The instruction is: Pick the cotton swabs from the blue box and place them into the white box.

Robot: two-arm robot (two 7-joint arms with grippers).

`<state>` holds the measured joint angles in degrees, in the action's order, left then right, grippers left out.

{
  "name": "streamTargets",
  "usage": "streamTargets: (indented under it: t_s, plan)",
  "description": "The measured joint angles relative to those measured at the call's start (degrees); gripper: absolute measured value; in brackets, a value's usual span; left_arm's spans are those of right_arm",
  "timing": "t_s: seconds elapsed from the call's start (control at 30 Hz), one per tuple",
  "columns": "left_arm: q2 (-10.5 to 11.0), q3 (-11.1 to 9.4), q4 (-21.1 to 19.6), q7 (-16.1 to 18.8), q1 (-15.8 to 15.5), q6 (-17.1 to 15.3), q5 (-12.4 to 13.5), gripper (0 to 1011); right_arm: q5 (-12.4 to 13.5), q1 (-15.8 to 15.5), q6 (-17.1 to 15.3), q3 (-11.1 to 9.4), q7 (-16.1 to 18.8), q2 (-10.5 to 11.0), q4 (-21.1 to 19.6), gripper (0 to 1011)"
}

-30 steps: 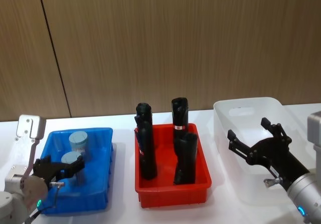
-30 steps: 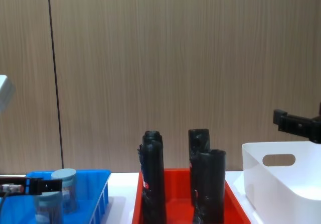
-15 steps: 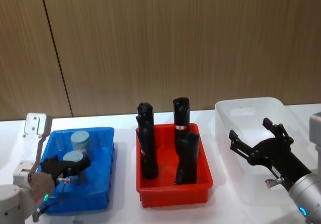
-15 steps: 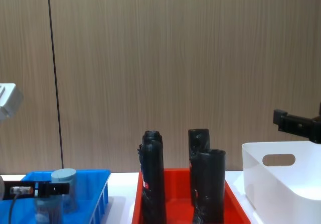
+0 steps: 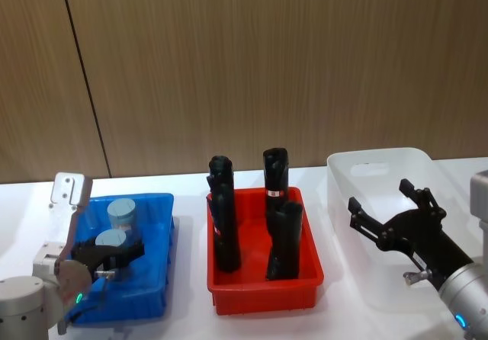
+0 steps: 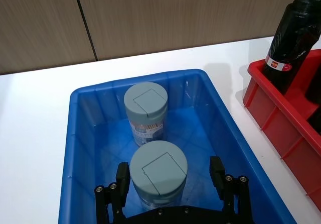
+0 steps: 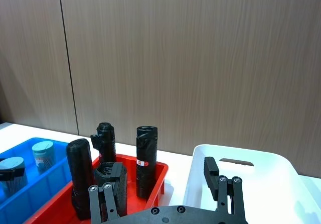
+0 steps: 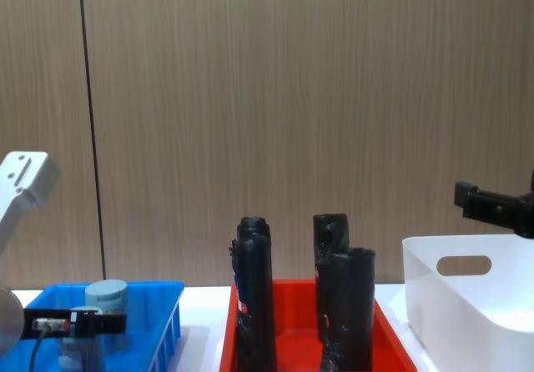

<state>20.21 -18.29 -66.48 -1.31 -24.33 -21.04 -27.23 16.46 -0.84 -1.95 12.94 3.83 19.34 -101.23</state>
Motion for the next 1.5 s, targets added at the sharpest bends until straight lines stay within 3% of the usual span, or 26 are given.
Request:
streamTargets:
  t_s: [0.7, 1.17, 1.5]
  plan:
    - [-1.09, -0.44, 2.27, 1.34, -1.58, -1.77, 3.82, 1004, 0.0, 0.0, 0.0, 0.0, 0.0, 0.0, 0.0, 1001]
    - [-1.6, -0.23, 3.66, 1.04, -2.26, -0.97, 4.24, 665, 0.0, 0.0, 0.0, 0.0, 0.0, 0.0, 0.0, 1001]
    - [-1.48, -0.01, 2.28, 0.78, -1.67, 0.38, 4.27, 665, 0.0, 0.0, 0.0, 0.0, 0.0, 0.0, 0.0, 1001]
